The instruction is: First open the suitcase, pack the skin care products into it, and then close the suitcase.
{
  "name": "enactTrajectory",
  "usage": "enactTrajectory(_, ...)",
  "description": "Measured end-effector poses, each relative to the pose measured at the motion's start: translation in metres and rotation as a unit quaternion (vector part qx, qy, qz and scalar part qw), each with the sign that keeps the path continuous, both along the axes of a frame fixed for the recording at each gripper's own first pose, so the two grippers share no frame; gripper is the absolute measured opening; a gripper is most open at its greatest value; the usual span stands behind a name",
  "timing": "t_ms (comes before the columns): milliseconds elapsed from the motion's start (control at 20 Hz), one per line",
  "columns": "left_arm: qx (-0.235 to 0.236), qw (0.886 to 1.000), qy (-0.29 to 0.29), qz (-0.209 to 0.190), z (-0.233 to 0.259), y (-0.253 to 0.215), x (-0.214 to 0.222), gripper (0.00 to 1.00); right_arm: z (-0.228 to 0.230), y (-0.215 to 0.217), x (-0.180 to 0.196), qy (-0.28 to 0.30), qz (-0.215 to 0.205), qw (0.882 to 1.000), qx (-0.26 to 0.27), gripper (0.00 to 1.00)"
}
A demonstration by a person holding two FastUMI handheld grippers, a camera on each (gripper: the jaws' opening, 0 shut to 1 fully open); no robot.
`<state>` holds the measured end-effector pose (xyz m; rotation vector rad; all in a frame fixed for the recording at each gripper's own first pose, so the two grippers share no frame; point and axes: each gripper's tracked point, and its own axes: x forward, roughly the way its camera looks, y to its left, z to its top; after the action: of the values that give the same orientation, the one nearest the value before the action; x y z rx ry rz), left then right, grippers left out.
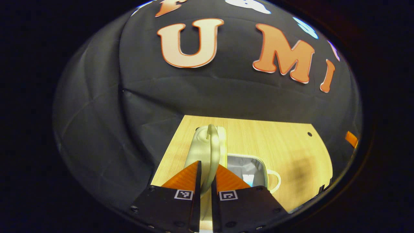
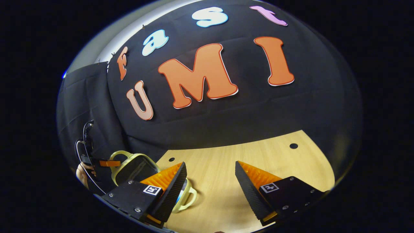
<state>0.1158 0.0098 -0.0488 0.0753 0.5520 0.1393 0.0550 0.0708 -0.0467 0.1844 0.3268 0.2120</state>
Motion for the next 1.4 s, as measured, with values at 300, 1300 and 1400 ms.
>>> enactTrajectory(300,-0.004,0.998,0.042,-0.042,-0.041,-0.109,0.01,0.15,-0.007,-0.059,-0.012,0.01,0.003,1.0,0.006,0.95)
enactTrajectory(1300,0.063,0.977,0.178,-0.095,-0.195,-0.254,0.009,0.33,-0.041,-0.143,-0.067,0.037,-0.022,0.998,-0.051,0.96)
enactTrajectory(1400,0.0,0.984,0.156,-0.088,-0.182,-0.265,0.002,0.61,-0.039,-0.133,-0.065,0.033,-0.013,0.998,-0.051,0.96)
